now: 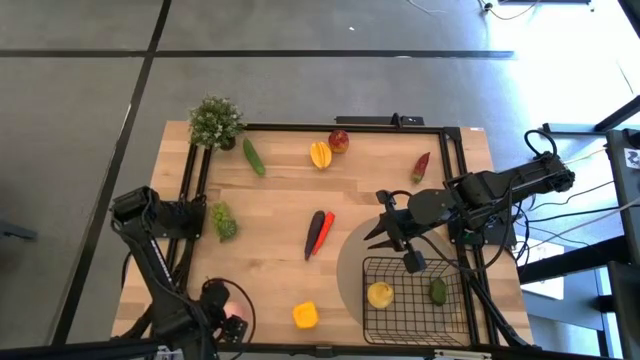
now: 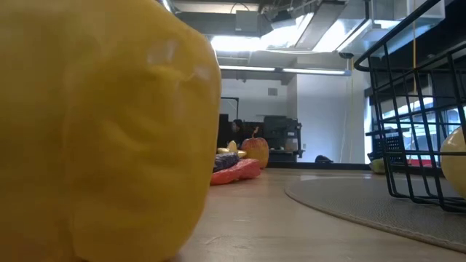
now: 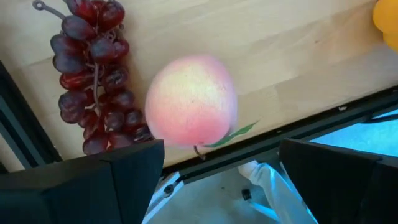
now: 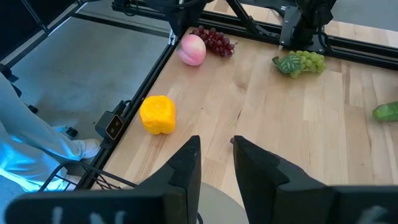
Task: Build produce basket
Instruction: Put the pink peach into the wire basket
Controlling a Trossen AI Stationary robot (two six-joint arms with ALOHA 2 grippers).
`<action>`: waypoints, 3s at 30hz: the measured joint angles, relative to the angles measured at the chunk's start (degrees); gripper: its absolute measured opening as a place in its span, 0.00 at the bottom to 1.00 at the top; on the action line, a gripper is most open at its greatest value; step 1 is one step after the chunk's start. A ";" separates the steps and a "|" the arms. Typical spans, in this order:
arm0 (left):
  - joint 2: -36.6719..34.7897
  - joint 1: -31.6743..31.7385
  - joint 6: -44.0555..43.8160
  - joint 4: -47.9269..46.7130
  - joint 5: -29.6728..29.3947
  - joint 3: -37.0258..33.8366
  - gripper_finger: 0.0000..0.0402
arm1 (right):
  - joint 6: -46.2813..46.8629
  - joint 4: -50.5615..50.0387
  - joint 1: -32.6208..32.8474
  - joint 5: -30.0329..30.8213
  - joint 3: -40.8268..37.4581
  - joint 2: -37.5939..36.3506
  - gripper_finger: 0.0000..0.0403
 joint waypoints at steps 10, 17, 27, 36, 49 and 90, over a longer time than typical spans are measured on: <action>0.08 0.50 0.13 2.75 0.53 -4.69 0.77 | 0.03 0.00 0.00 -0.02 -0.01 0.00 0.22; 0.08 0.52 0.09 8.19 1.20 -8.24 0.77 | -0.08 0.00 0.00 -0.04 -0.02 0.00 0.22; 0.08 0.52 0.13 9.79 1.41 -11.03 0.77 | -0.10 0.00 0.00 -0.07 -0.02 0.00 0.22; 0.08 0.52 1.98 9.63 -0.18 -11.23 0.77 | -0.04 0.00 0.00 -0.09 -0.02 0.00 0.22; 0.08 0.48 1.16 9.67 -0.58 -11.23 0.76 | -0.04 0.00 0.00 -0.09 -0.02 0.00 0.22; -7.43 14.57 25.23 7.98 -10.68 -7.78 0.57 | -0.01 0.01 0.00 -0.07 -0.02 -0.01 0.22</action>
